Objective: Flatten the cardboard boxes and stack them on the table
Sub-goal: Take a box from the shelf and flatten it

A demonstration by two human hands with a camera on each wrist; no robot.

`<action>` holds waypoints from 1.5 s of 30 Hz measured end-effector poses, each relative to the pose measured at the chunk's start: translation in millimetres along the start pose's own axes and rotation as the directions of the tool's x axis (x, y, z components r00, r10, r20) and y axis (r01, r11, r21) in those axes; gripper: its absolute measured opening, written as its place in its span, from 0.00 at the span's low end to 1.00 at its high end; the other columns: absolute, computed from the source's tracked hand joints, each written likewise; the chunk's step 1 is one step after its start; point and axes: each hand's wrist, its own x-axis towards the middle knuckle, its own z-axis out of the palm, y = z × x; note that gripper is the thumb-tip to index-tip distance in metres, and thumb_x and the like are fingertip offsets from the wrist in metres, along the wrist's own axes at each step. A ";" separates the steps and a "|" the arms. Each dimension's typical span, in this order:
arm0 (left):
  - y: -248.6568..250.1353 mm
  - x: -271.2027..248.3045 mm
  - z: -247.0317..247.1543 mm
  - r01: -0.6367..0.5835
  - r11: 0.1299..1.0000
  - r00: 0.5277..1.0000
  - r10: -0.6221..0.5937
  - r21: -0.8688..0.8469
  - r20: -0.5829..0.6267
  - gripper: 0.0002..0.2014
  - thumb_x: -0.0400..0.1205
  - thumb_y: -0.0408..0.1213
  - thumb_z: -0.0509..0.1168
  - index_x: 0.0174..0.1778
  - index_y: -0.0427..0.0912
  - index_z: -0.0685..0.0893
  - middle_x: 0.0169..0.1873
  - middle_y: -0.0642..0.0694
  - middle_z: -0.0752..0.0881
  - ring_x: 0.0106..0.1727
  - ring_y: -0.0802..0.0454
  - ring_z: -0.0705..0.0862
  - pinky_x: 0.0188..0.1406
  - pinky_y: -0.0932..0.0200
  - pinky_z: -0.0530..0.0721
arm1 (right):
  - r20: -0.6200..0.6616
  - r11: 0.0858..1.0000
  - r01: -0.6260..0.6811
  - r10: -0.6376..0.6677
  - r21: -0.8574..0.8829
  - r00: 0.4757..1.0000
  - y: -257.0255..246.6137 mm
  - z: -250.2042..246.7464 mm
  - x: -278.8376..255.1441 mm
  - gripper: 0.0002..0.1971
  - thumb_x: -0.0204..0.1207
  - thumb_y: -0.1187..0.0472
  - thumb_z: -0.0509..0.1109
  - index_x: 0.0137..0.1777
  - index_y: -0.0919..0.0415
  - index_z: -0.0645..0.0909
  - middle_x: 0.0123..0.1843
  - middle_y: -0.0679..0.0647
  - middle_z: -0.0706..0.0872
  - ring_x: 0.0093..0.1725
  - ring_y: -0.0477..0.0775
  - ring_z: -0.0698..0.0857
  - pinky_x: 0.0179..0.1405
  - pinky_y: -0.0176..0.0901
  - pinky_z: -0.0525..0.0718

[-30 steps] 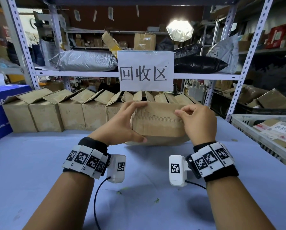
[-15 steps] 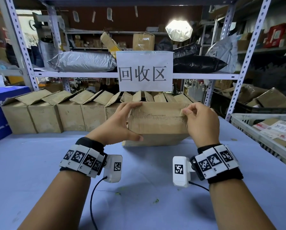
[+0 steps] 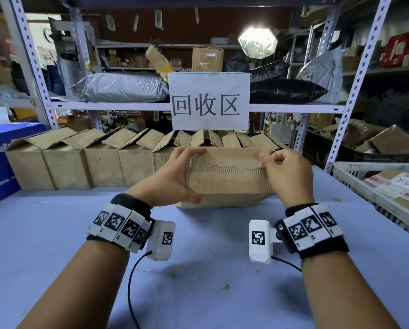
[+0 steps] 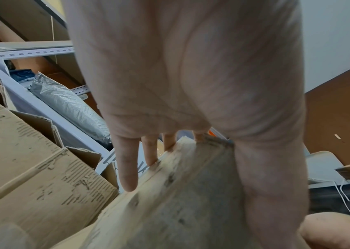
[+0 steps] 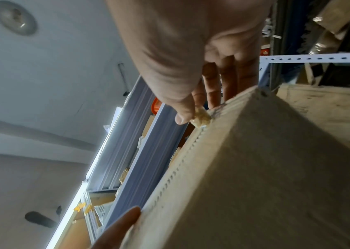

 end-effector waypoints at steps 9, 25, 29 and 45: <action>-3.5 0.2 1.0 0.011 1.000 1.000 -0.011 -0.028 -0.025 0.53 0.64 0.39 0.86 0.81 0.66 0.63 0.71 0.67 0.62 0.75 0.59 0.68 0.67 0.61 0.73 | -0.067 0.981 -0.016 0.029 0.193 0.997 12.8 -3.7 3.7 0.06 0.79 0.55 0.75 0.43 0.55 0.88 0.37 0.47 0.89 0.40 0.54 0.89 0.46 0.57 0.90; -10.5 -3.6 -2.4 0.048 0.999 0.998 -0.048 -0.008 -0.040 0.53 0.65 0.38 0.86 0.80 0.67 0.62 0.74 0.65 0.62 0.75 0.58 0.67 0.59 0.70 0.72 | 0.018 0.998 0.048 -0.049 0.037 0.999 8.5 -1.8 1.0 0.14 0.75 0.42 0.76 0.34 0.49 0.85 0.34 0.42 0.88 0.38 0.46 0.86 0.39 0.44 0.80; -7.5 -7.8 -7.1 0.100 0.985 0.995 -0.102 0.141 0.007 0.57 0.65 0.39 0.84 0.83 0.67 0.56 0.75 0.61 0.60 0.74 0.51 0.69 0.61 0.62 0.77 | 0.174 0.979 -0.016 -0.020 0.203 0.984 10.2 0.8 6.2 0.13 0.82 0.49 0.71 0.36 0.50 0.87 0.31 0.44 0.85 0.32 0.48 0.80 0.41 0.50 0.82; 22.0 18.6 14.4 -0.093 0.869 0.992 0.125 0.486 -0.032 0.62 0.60 0.59 0.81 0.87 0.62 0.52 0.82 0.53 0.61 0.81 0.50 0.58 0.79 0.50 0.52 | 0.635 0.521 -0.581 0.094 0.625 0.767 -10.7 7.6 -7.5 0.25 0.89 0.43 0.53 0.52 0.64 0.81 0.36 0.57 0.82 0.29 0.50 0.79 0.35 0.47 0.81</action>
